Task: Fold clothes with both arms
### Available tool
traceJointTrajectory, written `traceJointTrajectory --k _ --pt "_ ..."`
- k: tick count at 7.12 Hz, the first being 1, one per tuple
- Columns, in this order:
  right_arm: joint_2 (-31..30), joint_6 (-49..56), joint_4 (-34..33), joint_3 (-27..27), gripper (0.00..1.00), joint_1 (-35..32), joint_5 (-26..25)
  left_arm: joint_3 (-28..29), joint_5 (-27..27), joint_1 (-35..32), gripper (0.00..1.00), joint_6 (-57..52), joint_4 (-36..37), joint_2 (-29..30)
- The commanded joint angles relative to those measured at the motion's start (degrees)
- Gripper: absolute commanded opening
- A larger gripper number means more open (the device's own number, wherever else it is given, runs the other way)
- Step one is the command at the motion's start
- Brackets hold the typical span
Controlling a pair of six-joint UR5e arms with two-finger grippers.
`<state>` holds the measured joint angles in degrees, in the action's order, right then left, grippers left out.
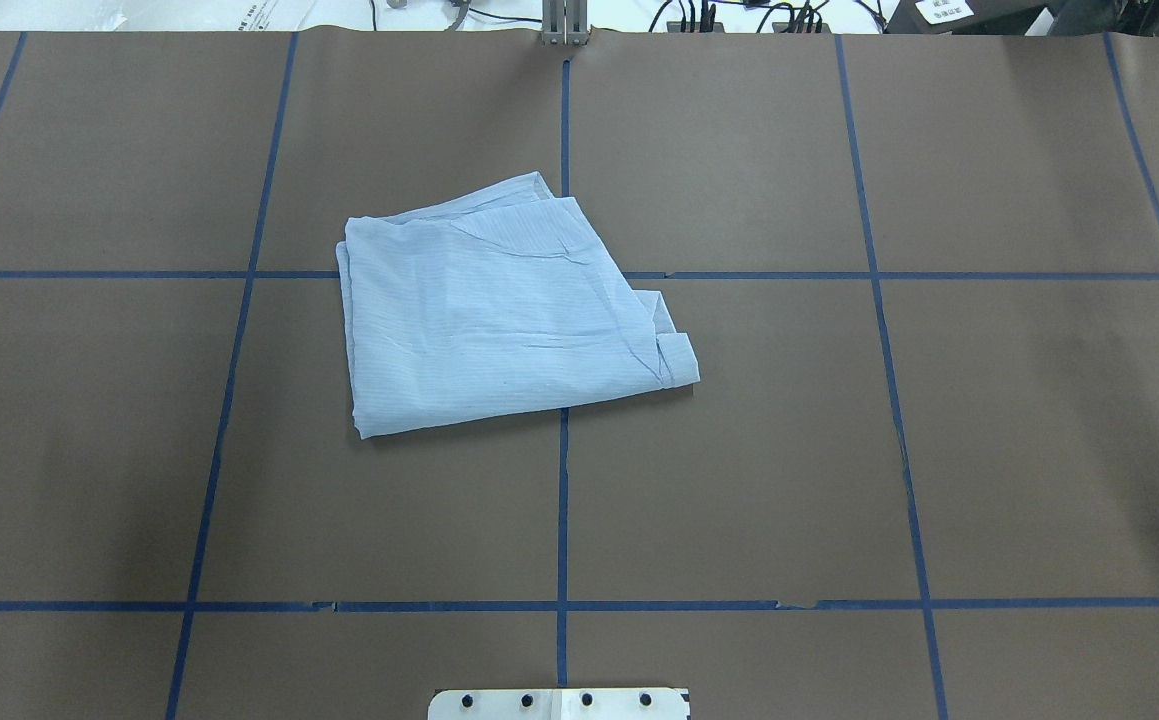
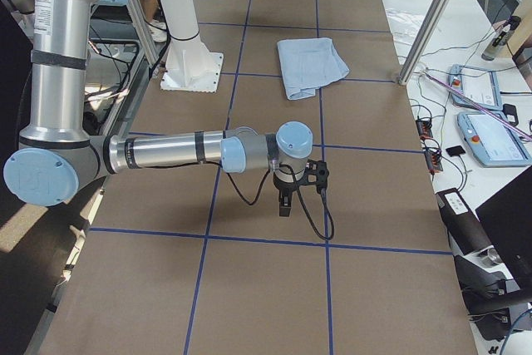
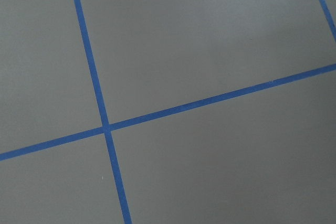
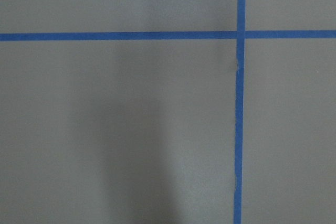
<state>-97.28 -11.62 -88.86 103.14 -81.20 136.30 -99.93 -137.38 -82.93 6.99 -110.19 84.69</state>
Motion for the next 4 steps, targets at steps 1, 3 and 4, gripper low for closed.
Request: traceJointTrajectory --k 1,3,4 --pt "0.2 0.6 0.1 -0.2 1.0 -0.1 0.6 -0.6 -3.5 0.0 1.0 0.0 0.0 -0.1" --pt "-0.3 0.5 -0.2 -0.2 1.0 -0.1 -0.2 0.1 -4.2 0.0 1.0 -0.2 0.0 -0.1" --pt "-0.6 0.6 -0.1 -0.3 1.0 -0.1 -0.3 -0.5 -4.1 0.0 1.0 -0.2 0.0 -0.2"
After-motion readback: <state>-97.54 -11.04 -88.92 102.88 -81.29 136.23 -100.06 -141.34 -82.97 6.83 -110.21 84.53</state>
